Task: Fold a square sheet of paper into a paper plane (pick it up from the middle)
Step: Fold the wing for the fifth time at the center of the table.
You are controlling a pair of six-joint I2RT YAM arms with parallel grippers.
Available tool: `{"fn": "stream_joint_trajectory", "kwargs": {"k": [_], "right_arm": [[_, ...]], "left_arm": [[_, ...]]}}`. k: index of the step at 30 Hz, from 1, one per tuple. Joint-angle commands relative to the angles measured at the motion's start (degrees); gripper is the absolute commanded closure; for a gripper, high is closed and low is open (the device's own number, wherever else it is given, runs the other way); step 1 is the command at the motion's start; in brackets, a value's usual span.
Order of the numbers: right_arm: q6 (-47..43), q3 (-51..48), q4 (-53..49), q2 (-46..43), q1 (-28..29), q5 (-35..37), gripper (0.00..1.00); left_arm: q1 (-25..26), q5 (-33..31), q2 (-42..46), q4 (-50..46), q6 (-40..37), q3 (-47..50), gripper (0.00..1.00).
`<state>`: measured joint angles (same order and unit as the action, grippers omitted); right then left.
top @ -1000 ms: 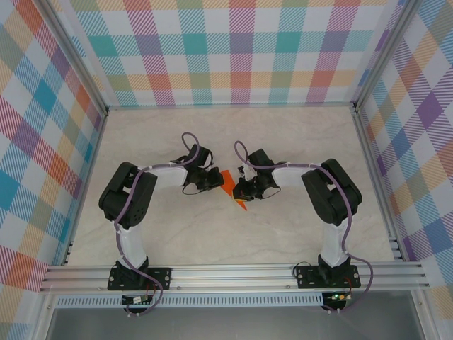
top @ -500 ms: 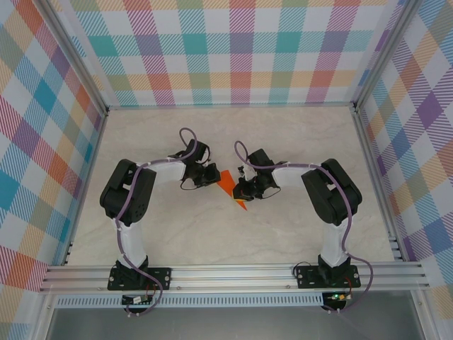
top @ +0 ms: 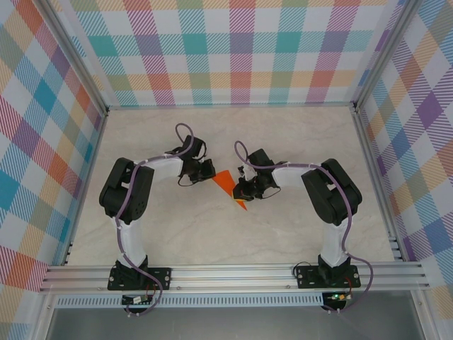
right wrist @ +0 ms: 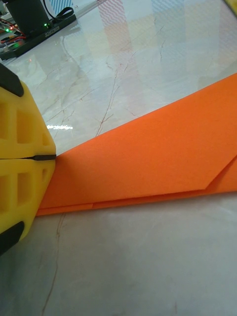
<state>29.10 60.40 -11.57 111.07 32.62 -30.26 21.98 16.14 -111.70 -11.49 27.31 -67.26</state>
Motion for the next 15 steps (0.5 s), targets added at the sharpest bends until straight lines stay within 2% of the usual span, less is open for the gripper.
{"fn": "stream_joint_trajectory", "kwargs": {"k": [1,8,15], "right_arm": [[-1.2,-3.4,-8.5,3.9,-0.4,6.3,0.94],[-1.1,-3.2,-8.5,3.7,-0.4,5.9,0.94],[-1.0,-3.1,-8.0,3.5,-0.4,5.3,0.94]], "left_arm": [[-3.9,-9.3,-1.1,-2.5,-2.6,-0.8,0.90],[-3.9,-6.2,4.0,-2.5,-3.4,-1.2,0.90],[-1.1,-0.6,12.2,4.5,1.1,6.2,0.90]]}}
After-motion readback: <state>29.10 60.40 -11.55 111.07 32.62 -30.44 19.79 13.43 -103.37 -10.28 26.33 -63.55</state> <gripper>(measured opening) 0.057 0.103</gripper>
